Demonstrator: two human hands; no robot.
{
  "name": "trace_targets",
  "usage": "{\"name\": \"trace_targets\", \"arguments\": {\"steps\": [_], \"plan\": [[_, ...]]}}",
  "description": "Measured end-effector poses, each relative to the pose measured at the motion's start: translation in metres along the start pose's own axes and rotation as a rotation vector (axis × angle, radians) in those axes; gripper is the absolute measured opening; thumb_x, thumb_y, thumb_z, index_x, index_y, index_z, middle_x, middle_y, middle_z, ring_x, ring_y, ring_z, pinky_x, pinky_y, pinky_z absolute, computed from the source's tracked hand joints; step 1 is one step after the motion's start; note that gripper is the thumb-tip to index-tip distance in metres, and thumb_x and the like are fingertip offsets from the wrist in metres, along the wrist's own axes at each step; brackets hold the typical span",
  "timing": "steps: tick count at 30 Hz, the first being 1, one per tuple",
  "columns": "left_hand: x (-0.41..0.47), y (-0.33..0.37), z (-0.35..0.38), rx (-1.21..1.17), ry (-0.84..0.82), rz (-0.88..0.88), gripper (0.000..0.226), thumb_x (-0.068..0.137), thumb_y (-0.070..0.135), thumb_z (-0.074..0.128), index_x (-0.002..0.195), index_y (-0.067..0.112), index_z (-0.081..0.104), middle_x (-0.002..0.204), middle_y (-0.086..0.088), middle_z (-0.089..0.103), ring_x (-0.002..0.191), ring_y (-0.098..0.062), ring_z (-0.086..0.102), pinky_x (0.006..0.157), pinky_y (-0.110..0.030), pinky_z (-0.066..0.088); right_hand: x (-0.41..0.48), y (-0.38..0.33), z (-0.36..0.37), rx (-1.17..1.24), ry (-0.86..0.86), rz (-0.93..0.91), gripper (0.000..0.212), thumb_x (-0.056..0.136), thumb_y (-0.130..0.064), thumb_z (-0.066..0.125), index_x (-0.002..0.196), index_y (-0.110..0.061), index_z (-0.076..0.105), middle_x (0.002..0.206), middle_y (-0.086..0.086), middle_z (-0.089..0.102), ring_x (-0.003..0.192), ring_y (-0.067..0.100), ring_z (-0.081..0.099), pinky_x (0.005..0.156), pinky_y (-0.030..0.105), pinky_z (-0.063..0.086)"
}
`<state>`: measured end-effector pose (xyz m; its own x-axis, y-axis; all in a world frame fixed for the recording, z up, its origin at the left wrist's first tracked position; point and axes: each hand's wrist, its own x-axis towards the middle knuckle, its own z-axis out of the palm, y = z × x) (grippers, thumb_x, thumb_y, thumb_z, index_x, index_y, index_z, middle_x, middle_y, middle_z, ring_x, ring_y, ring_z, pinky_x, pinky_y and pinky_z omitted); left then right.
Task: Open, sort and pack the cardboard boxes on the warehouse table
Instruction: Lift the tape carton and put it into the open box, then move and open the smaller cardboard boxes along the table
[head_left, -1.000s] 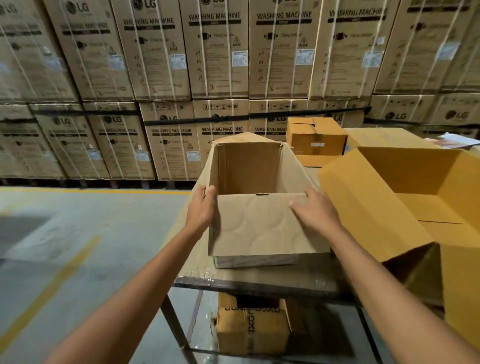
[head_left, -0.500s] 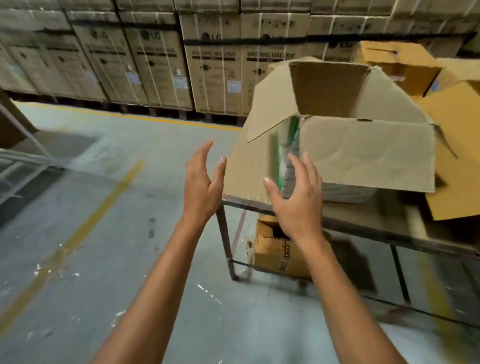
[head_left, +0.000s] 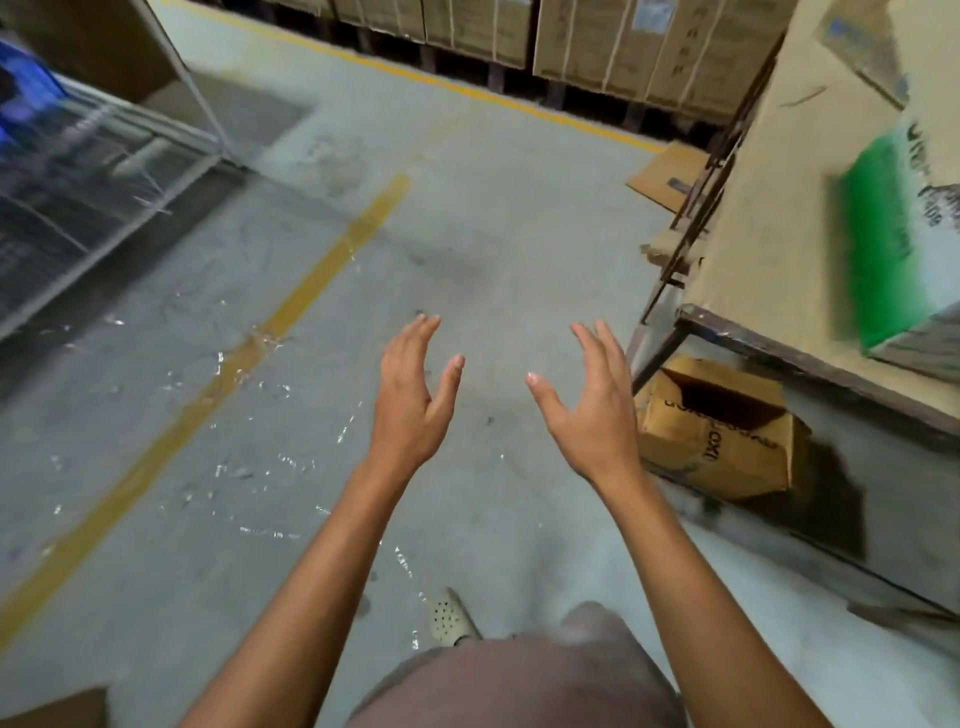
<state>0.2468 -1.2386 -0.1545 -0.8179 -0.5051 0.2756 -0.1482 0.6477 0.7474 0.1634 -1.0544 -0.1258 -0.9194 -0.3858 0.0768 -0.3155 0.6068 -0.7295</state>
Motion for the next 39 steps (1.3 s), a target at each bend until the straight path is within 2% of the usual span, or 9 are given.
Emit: {"name": "trace_targets", "arguments": {"steps": [4, 7, 12, 16, 20, 26, 31, 39], "plan": [[0.026, -0.038, -0.017, 0.023, 0.044, -0.013, 0.052, 0.099, 0.035, 0.051, 0.144, 0.007, 0.047, 0.148, -0.009, 0.049, 0.139, -0.022, 0.042, 0.116, -0.023, 0.027, 0.028, -0.012, 0.036, 0.035, -0.039, 0.022, 0.070, 0.091, -0.041, 0.068, 0.150, -0.015, 0.040, 0.161, 0.007, 0.030, 0.149, 0.018, 0.023, 0.117, 0.027, 0.022], [0.057, -0.052, -0.013, 0.025, 0.050, -0.019, 0.054, 0.099, 0.036, 0.050, 0.146, 0.009, 0.045, 0.150, -0.009, 0.047, 0.141, -0.021, 0.040, 0.116, -0.023, 0.026, 0.059, -0.014, 0.053, 0.052, -0.054, 0.031, 0.069, 0.091, -0.041, 0.068, 0.150, -0.016, 0.040, 0.159, 0.006, 0.033, 0.149, 0.016, 0.025, 0.114, 0.020, 0.020], [0.123, -0.076, 0.012, 0.070, -0.016, -0.017, 0.062, 0.098, 0.046, 0.045, 0.148, 0.010, 0.043, 0.152, -0.008, 0.044, 0.143, -0.022, 0.037, 0.118, -0.031, 0.027, 0.133, -0.005, 0.072, 0.056, -0.047, 0.024, 0.068, 0.092, -0.041, 0.066, 0.150, -0.015, 0.040, 0.159, 0.006, 0.033, 0.149, 0.018, 0.025, 0.118, 0.030, 0.025], [0.189, -0.087, 0.028, 0.106, -0.066, -0.021, 0.066, 0.096, 0.051, 0.044, 0.149, 0.011, 0.042, 0.153, -0.007, 0.043, 0.143, -0.022, 0.036, 0.117, -0.023, 0.023, 0.203, 0.003, 0.075, 0.061, -0.053, 0.034, 0.069, 0.092, -0.042, 0.066, 0.150, -0.016, 0.039, 0.160, 0.006, 0.031, 0.149, 0.018, 0.024, 0.118, 0.031, 0.024], [0.264, -0.079, 0.048, 0.122, -0.094, 0.029, 0.064, 0.096, 0.048, 0.045, 0.148, 0.010, 0.043, 0.152, -0.008, 0.045, 0.143, -0.023, 0.037, 0.117, -0.028, 0.025, 0.271, 0.012, 0.059, 0.062, -0.010, 0.050, 0.069, 0.093, -0.043, 0.064, 0.151, -0.017, 0.037, 0.161, 0.004, 0.030, 0.149, 0.017, 0.023, 0.116, 0.030, 0.024], [0.364, -0.054, 0.098, 0.076, -0.144, 0.113, 0.059, 0.097, 0.041, 0.050, 0.146, 0.008, 0.045, 0.150, -0.010, 0.047, 0.141, -0.024, 0.039, 0.115, -0.026, 0.025, 0.348, 0.027, 0.027, 0.050, 0.097, 0.097, 0.069, 0.093, -0.044, 0.064, 0.151, -0.019, 0.037, 0.161, 0.003, 0.030, 0.149, 0.017, 0.025, 0.115, 0.029, 0.025], [0.434, -0.038, 0.147, 0.015, -0.250, 0.217, 0.058, 0.097, 0.040, 0.051, 0.145, 0.008, 0.045, 0.149, -0.013, 0.047, 0.140, -0.026, 0.039, 0.115, -0.023, 0.023, 0.398, 0.044, 0.011, 0.019, 0.212, 0.175, 0.068, 0.093, -0.043, 0.064, 0.151, -0.019, 0.037, 0.161, 0.004, 0.030, 0.149, 0.017, 0.025, 0.111, 0.022, 0.019], [0.581, -0.033, 0.224, -0.059, -0.397, 0.371, 0.060, 0.097, 0.047, 0.045, 0.147, 0.013, 0.043, 0.151, -0.010, 0.045, 0.142, -0.022, 0.037, 0.114, -0.018, 0.022, 0.525, 0.064, 0.006, 0.025, 0.390, 0.255, 0.068, 0.093, -0.043, 0.064, 0.151, -0.019, 0.038, 0.161, 0.004, 0.029, 0.147, 0.020, 0.029, 0.115, 0.036, 0.034]]}}
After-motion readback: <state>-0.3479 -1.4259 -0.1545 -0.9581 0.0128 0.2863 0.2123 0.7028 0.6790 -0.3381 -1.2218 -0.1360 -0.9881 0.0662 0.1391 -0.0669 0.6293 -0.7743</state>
